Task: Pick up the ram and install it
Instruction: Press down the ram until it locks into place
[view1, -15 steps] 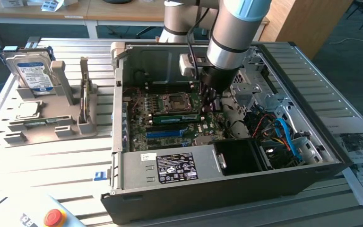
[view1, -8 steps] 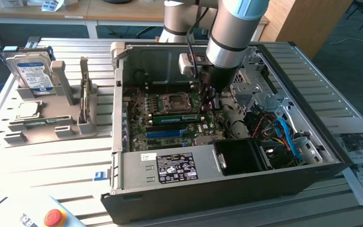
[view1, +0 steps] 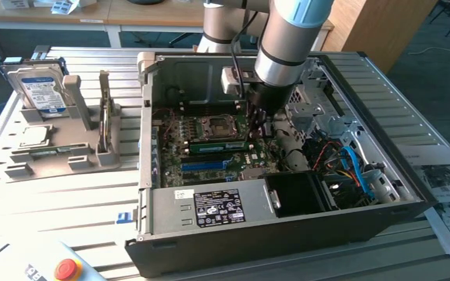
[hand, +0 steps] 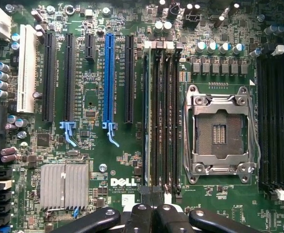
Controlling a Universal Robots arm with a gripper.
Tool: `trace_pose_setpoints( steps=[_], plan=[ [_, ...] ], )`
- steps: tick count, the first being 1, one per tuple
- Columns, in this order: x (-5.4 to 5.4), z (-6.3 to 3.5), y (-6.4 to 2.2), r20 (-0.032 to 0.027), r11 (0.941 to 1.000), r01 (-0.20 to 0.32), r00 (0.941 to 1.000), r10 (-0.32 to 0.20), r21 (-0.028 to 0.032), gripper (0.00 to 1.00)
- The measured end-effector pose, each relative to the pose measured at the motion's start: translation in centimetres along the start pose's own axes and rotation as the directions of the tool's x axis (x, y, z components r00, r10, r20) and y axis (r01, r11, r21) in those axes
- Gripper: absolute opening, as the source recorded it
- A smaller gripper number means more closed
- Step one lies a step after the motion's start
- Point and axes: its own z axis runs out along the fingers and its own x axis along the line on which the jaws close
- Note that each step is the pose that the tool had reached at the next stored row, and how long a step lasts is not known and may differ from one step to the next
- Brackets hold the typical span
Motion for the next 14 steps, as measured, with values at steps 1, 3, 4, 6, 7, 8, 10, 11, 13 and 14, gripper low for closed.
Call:
trace_pose_setpoints(
  steps=[1, 3, 4, 6, 7, 8, 10, 11, 13, 14],
  plan=[
    [0.0, 0.0, 0.0, -0.0001, 1.0, 0.0, 1.0, 0.0, -0.0001, 0.1],
    [-0.09, 0.03, 0.01, 0.0003, 1.0, 0.0, 1.0, 0.0, 0.0001, 0.1],
    [-0.21, 0.04, 0.01, 0.0003, 1.0, 0.0, 1.0, 0.0, 0.0001, 0.1],
    [-0.37, 0.05, 0.0, 0.0002, 1.0, 0.0, 1.0, 0.0, 0.0, 0.1],
    [-0.37, 0.05, 0.0, 0.0002, 1.0, 0.0, 1.0, 0.0, 0.0, 0.1],
    [-0.37, 0.05, 0.0, 0.0002, 1.0, 0.0, 1.0, 0.0, 0.0, 0.1],
    [-0.37, 0.09, 0.0, 0.0001, 1.0, 0.0, 1.0, 0.0, 0.0, 0.1],
    [-0.37, 0.15, 0.0, 0.0002, 1.0, 0.0, 1.0, 0.0, 0.0, 0.1],
    [-0.36, 0.26, -0.01, 0.0001, 1.0, 0.0, 1.0, 0.0, 0.0, 0.1],
    [-0.36, 0.31, -0.01, 0.0001, 1.0, 0.0, 1.0, 0.0, 0.0, 0.1]
  ],
)
